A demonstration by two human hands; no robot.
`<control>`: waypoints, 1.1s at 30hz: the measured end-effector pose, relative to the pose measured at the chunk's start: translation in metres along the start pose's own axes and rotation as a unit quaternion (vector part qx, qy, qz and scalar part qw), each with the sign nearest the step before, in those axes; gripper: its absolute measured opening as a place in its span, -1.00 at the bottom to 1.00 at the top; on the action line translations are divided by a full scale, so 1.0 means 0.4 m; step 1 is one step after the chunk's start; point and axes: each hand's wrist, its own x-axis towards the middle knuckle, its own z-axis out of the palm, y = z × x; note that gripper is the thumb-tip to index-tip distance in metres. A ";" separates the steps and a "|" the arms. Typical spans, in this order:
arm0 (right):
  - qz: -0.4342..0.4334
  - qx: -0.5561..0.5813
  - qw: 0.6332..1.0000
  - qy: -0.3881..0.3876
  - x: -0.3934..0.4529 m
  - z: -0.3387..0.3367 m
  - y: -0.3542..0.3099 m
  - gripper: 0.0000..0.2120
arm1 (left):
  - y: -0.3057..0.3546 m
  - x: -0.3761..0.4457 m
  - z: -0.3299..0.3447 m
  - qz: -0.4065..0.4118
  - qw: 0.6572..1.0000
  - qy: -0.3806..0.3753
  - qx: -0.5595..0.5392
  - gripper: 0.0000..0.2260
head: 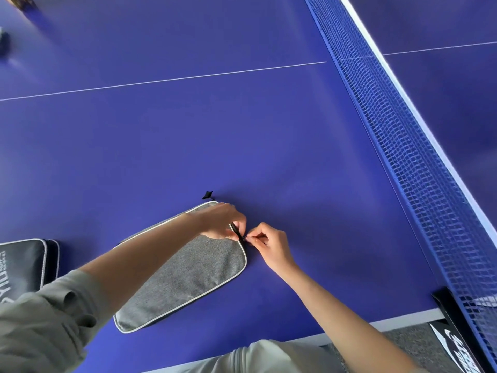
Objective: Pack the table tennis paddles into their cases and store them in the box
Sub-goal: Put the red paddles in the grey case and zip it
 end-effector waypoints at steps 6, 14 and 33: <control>-0.003 -0.001 1.000 0.011 -0.011 -0.017 0.013 -0.96 | 0.017 0.000 0.024 0.006 1.000 0.009 -0.023 -0.86; -0.104 -0.084 0.989 -0.059 0.026 -0.041 -0.012 -0.86 | -0.049 -0.039 0.081 -0.187 0.952 0.239 0.031 -0.29; -0.211 -0.242 0.943 -0.084 0.036 -0.053 0.002 -0.92 | -0.060 -0.032 0.153 -0.148 0.952 0.266 -0.037 -0.15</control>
